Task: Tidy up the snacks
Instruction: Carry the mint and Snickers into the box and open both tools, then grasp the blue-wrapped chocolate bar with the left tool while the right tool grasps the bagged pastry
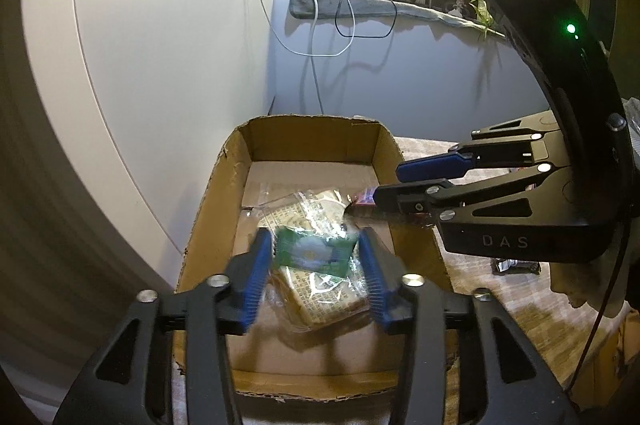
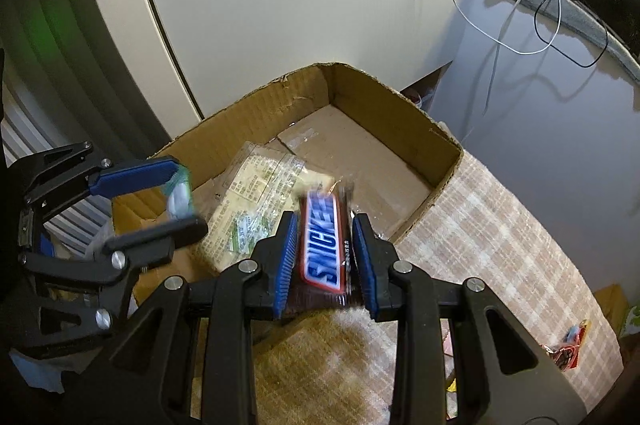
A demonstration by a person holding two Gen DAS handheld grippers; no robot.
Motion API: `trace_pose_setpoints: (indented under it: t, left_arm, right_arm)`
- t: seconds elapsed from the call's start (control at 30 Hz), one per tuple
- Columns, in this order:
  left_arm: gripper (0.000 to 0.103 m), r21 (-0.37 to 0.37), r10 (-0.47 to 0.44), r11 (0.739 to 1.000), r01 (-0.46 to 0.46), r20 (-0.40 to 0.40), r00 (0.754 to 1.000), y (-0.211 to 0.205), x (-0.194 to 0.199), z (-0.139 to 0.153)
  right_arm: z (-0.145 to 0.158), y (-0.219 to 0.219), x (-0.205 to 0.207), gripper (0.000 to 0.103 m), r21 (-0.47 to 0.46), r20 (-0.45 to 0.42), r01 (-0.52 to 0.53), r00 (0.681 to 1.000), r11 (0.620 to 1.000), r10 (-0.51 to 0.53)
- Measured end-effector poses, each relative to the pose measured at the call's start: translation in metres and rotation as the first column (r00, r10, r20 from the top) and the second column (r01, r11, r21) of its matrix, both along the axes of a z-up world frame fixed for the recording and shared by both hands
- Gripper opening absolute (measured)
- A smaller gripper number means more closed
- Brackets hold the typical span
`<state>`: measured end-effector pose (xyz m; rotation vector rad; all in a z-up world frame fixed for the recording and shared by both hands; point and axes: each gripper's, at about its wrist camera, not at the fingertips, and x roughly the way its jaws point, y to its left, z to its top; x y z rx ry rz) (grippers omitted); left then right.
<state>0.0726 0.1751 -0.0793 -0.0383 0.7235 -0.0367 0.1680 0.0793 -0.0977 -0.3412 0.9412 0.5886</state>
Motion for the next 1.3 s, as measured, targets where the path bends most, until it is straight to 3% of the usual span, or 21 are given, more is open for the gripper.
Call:
trace_pose_setpoints:
  t: [0.07,0.17,0.53,0.67,0.8,0.97,1.13,1.3]
  left_arm:
    - [0.060,0.002,0.000,1.000,0.000,0.001,1.000,0.000,-0.001,0.000]
    - [0.061,0.003,0.005,1.000,-0.005,0.005,1.000,0.001,-0.001,0.001]
    - [0.061,0.009,0.008,1.000,-0.008,0.029,1.000,-0.006,-0.009,0.010]
    - [0.061,0.002,-0.005,1.000,0.005,0.040,0.999,-0.014,-0.011,0.016]
    - [0.061,-0.008,-0.025,1.000,0.025,0.050,0.998,-0.027,-0.013,0.021]
    - [0.061,-0.044,-0.050,0.998,0.053,0.071,0.996,-0.046,-0.016,0.026]
    - [0.061,-0.085,-0.071,0.993,0.076,0.066,0.995,-0.066,-0.015,0.023]
    - [0.061,-0.103,-0.150,0.983,0.153,0.036,0.988,-0.100,-0.012,0.016]
  right_arm:
    - [0.001,0.000,0.001,0.034,0.003,0.002,0.005,1.000,1.000,-0.005]
    - [0.004,-0.003,0.000,0.053,0.005,0.019,0.020,1.000,1.000,-0.020]
    - [0.015,-0.023,-0.006,0.054,0.018,0.043,0.056,0.997,0.998,-0.057]
    - [0.021,-0.037,-0.015,0.065,0.018,0.065,0.077,0.995,0.997,-0.078]
    - [0.027,-0.054,-0.024,0.066,0.002,0.084,0.106,0.991,0.994,-0.105]
    - [0.040,-0.091,-0.037,0.081,-0.006,0.121,0.166,0.979,0.986,-0.165]
    - [0.048,-0.132,-0.047,0.081,-0.006,0.131,0.239,0.963,0.971,-0.236]
    - [0.048,-0.183,-0.059,0.081,-0.006,0.123,0.314,0.942,0.949,-0.311]
